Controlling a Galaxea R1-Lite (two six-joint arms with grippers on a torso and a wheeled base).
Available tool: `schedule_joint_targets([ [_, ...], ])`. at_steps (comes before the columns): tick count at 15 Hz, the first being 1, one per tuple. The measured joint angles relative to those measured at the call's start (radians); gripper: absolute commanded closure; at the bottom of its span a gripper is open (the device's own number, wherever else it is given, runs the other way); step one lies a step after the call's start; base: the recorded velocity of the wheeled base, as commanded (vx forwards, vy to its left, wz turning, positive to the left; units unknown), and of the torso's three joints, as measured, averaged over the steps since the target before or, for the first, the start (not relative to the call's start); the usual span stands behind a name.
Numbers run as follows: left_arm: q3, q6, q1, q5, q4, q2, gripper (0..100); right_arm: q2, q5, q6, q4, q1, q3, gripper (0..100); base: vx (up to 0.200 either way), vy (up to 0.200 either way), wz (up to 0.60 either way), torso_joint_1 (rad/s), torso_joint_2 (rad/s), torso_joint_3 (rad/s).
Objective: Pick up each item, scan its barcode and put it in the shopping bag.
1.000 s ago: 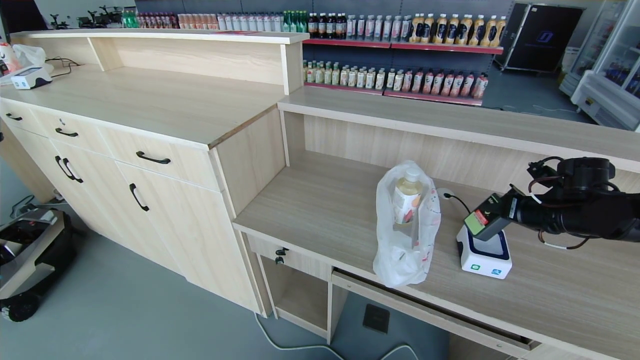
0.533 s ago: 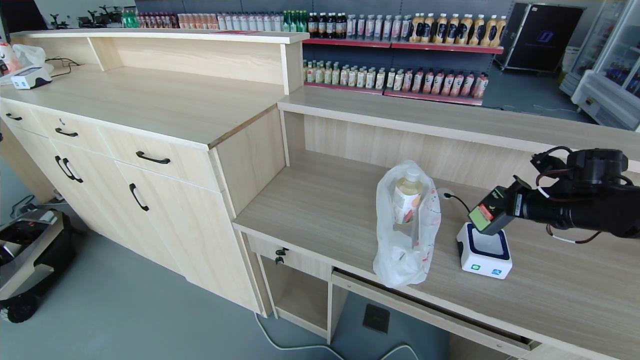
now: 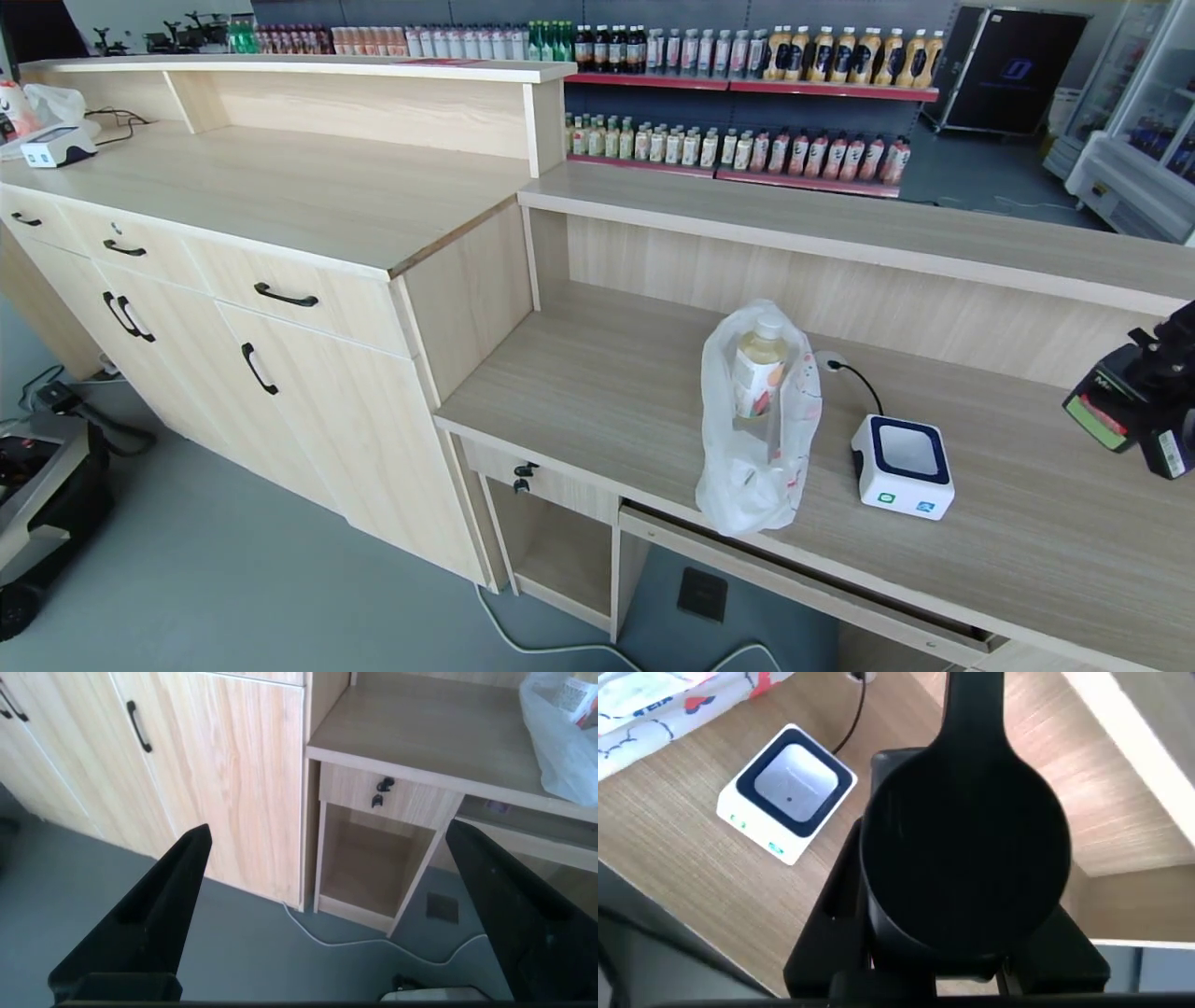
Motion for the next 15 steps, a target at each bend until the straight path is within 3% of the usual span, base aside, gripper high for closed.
schedule_joint_targets([
  [5, 0.0, 0.0, 0.0, 0.0, 0.0, 0.0, 0, -0.075, -0.002, -0.01, -0.119, 0.081, 0.048, 100, 0.0, 0.0, 0.6, 0.002, 0.0, 0.002],
  [11, 0.0, 0.0, 0.0, 0.0, 0.0, 0.0, 0, -0.006, 0.001, 0.028, -0.064, 0.168, 0.05, 100, 0.0, 0.0, 0.0, 0.0, 0.0, 0.0],
  [15, 0.0, 0.0, 0.0, 0.0, 0.0, 0.0, 0, 0.157, 0.001, 0.329, -0.051, 0.24, 0.008, 100, 0.0, 0.0, 0.0, 0.0, 0.0, 0.0],
])
